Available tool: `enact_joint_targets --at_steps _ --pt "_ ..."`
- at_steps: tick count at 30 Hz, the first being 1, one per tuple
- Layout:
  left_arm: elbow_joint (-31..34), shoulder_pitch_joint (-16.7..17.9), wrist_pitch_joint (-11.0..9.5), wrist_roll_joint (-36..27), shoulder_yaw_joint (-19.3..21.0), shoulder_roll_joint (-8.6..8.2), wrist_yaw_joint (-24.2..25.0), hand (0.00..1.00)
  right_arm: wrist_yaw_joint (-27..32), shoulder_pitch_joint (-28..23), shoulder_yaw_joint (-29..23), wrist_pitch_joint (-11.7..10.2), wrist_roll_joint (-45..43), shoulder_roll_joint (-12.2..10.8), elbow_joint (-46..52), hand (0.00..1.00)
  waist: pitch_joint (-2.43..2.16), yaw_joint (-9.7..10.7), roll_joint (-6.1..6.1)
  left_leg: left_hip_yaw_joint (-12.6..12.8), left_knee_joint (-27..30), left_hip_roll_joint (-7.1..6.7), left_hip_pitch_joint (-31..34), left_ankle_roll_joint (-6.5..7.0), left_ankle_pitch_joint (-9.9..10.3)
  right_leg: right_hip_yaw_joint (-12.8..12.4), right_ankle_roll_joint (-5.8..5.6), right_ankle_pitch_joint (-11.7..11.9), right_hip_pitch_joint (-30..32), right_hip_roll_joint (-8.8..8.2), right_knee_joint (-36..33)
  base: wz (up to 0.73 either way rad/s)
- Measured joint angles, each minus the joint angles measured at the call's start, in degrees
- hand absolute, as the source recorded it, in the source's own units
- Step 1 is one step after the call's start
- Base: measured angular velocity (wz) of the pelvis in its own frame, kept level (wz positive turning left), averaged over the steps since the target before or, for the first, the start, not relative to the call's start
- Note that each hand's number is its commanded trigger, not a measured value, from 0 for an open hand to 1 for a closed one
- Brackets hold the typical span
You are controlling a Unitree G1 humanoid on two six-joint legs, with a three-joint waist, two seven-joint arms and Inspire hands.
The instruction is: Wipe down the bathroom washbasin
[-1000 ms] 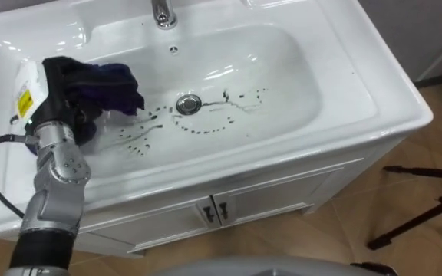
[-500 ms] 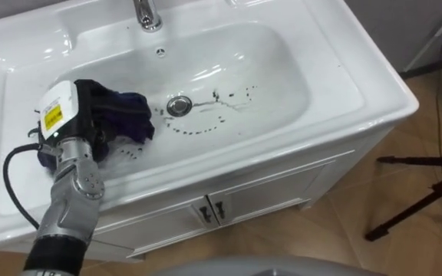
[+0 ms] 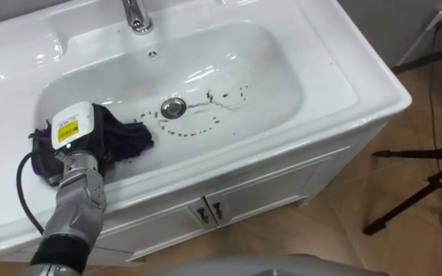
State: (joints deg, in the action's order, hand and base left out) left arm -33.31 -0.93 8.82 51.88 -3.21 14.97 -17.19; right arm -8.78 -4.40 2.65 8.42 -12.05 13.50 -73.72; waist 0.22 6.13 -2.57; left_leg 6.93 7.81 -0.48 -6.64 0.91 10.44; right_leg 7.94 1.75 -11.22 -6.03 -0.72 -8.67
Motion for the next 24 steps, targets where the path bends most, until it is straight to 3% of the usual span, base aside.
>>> enact_joint_targets --at_steps 6,15,24 --pt "-1.88 -0.44 0.84 0.07 -0.02 -1.04 0.42 1.00 0.58 0.02 0.02 0.45 0.02 0.04 -0.10 0.00 -0.12 0.03 -0.19 0.02 -0.06 0.01 -0.67 0.00 0.00 -0.08 0.01 0.00 -0.55 -0.02 -0.04 -0.01" --pt "-2.41 -1.05 1.19 0.07 -0.01 -1.05 1.99 1.00 1.78 1.00 0.59 2.27 -0.86 -0.05 0.47 0.00 -0.15 -0.05 0.60 -0.18 -0.04 -0.02 -1.34 0.00 0.00 0.06 0.07 -0.20 -1.07 -0.13 -0.13 0.00" --pt "-2.12 -1.85 2.30 -2.31 -1.58 -1.04 3.04 1.00 1.67 1.23 0.59 2.48 -1.53 -0.05 2.84 0.00 -0.23 0.09 1.27 -0.60 -0.05 -0.20 -1.39 0.00 0.00 0.13 -0.14 -0.33 -1.14 -0.28 -0.09 0.01"
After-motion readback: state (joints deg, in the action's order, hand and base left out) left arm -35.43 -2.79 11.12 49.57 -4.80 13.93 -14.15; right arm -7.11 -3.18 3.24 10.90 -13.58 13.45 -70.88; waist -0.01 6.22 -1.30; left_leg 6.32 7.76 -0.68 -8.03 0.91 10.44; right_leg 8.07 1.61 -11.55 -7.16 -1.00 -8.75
